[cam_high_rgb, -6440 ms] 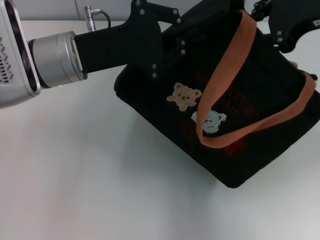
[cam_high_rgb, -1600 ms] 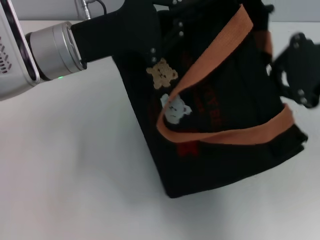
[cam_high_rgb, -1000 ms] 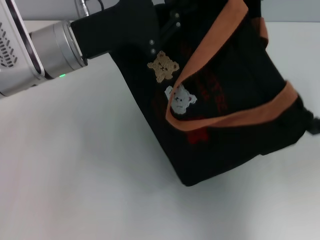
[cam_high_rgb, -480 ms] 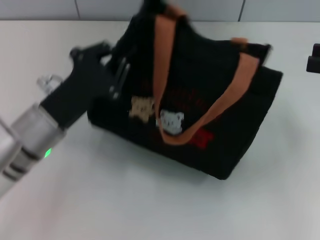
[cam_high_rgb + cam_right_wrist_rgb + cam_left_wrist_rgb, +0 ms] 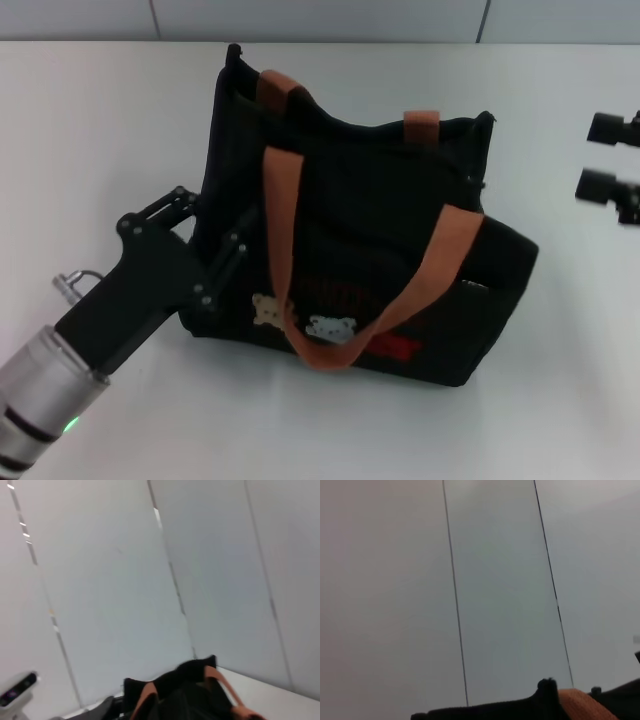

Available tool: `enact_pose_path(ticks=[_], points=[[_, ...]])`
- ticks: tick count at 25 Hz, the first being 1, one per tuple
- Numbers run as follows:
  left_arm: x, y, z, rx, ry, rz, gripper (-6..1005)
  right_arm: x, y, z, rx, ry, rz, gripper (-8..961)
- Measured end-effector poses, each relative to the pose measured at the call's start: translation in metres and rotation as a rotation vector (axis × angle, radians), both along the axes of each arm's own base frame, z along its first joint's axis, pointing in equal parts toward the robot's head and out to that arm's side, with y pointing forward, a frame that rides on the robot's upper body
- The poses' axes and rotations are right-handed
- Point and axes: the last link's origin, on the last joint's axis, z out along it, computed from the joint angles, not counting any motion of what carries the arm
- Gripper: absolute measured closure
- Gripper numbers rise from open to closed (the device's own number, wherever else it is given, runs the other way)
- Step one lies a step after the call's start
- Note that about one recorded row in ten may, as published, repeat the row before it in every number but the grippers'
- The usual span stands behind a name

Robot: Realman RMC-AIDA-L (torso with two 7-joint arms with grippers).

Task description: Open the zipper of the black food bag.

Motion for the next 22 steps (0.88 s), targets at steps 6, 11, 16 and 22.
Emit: enact_pose_path(ticks=[6, 11, 16, 22], points=[[-0.006, -0.016, 0.016, 0.022, -0.048, -0.03, 635, 0.0, -0.017, -0.01, -0.023, 0.052, 0.119, 141], [-0.008, -0.026, 0.039, -0.062, -0.092, -0.137, 457, -0.001, -0.022, -0.014, -0.035, 0.064, 0.162, 106], [-0.009, -0.026, 0.05, -0.294, -0.062, -0.222, 178, -0.005, -0.03, -0.019, -0.087, 0.057, 0.239, 106], [-0.003, -0.023, 0.047, -0.449, -0.005, -0.281, 180, -0.011, -0.036, -0.03, -0.177, 0.038, 0.303, 106]])
